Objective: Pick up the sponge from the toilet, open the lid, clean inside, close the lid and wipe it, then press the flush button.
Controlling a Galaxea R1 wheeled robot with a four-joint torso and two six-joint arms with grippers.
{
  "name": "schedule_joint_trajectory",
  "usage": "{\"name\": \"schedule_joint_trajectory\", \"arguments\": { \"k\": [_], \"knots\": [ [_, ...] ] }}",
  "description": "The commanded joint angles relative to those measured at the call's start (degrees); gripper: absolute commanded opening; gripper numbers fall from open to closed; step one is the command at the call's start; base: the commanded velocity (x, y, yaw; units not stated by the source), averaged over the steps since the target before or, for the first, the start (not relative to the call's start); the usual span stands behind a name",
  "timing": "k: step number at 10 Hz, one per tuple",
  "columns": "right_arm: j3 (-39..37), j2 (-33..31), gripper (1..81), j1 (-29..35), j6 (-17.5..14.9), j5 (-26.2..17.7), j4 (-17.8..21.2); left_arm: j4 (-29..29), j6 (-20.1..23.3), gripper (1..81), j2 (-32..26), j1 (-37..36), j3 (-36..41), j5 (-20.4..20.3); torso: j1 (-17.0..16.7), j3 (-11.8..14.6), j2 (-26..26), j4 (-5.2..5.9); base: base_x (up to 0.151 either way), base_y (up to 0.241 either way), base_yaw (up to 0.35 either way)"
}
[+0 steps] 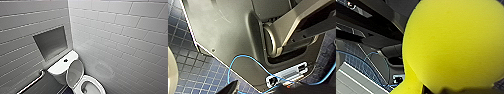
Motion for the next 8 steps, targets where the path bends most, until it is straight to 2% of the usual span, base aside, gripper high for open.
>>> {"name": "schedule_joint_trajectory", "arguments": {
  "k": [1, 8],
  "knots": [
    [-0.1, -0.7, 1.0, 0.5, -0.4, -4.2, -0.8, -14.0, 11.7, 81.1, -0.3, -2.6, 0.3, 0.9, 0.0, 0.0, 0.0, 0.00, 0.000, 0.000, 0.000],
    [-0.2, -0.1, 1.0, 1.6, -0.3, -5.0, -1.5, -13.6, 12.0, 81.1, 0.5, -2.8, 0.3, 0.9, 0.0, 0.0, 0.0, 0.00, 0.000, 0.000, 0.000]
  ]
}}
